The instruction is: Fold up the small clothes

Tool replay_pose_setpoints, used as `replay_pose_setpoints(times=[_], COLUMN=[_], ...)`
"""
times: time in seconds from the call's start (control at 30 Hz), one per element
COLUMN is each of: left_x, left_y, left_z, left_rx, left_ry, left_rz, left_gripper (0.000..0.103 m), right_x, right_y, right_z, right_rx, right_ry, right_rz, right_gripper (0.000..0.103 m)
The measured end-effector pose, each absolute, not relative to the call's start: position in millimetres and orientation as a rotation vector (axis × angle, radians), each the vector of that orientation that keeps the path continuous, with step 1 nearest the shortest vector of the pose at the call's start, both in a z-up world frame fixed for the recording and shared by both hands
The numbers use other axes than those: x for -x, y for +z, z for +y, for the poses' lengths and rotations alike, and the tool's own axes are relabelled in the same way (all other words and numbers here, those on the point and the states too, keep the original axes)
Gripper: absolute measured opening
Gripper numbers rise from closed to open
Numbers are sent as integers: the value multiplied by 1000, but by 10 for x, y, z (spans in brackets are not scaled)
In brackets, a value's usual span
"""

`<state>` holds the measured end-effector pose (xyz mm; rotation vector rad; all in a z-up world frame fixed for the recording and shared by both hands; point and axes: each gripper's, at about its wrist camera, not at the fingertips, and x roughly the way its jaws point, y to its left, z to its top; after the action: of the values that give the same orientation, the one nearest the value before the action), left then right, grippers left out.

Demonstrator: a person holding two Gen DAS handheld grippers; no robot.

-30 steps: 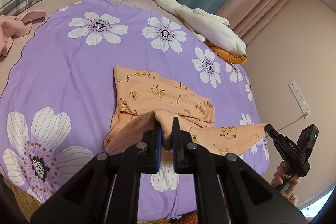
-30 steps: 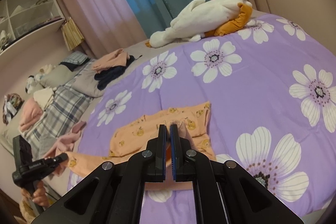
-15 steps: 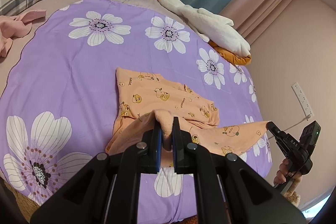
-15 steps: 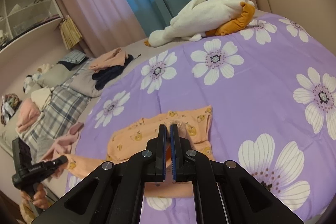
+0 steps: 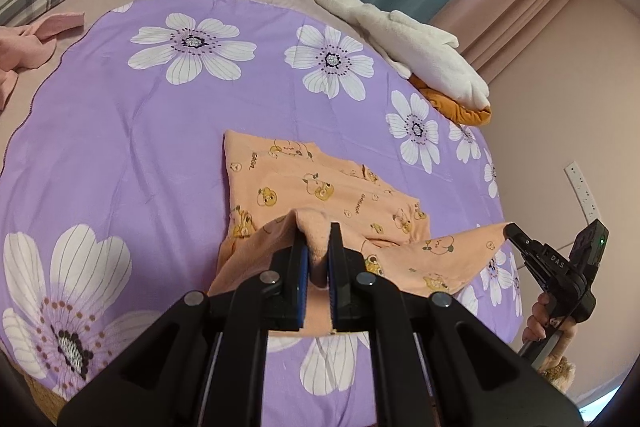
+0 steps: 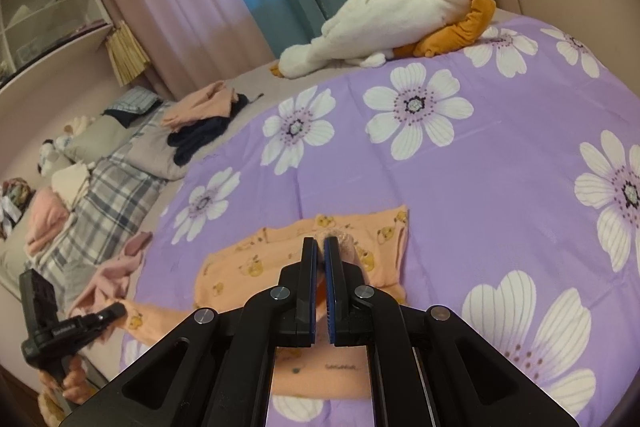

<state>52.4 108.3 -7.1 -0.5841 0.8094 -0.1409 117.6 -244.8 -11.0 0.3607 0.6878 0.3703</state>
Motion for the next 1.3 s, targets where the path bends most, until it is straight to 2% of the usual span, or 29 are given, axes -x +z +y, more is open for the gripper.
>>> replay_pose_setpoints(times=[0.93, 1.27, 1.3], left_x=[-2383, -2727, -2729], left_y=[-1041, -1348, -1323], left_z=[1441, 1603, 1609], left_rx=[623, 743, 744], left_ry=[-11, -14, -20], left_rz=[1040, 1088, 1095], left_gripper=[7, 8, 9], right_x=[-2775, -3132, -3114], right_y=[-988, -1291, -1265], right_z=[-2173, -2187, -2212], right_rx=[-404, -358, -360], right_ry=[208, 106, 116], right_rz=[978, 1058, 1055], right_gripper=[5, 5, 8])
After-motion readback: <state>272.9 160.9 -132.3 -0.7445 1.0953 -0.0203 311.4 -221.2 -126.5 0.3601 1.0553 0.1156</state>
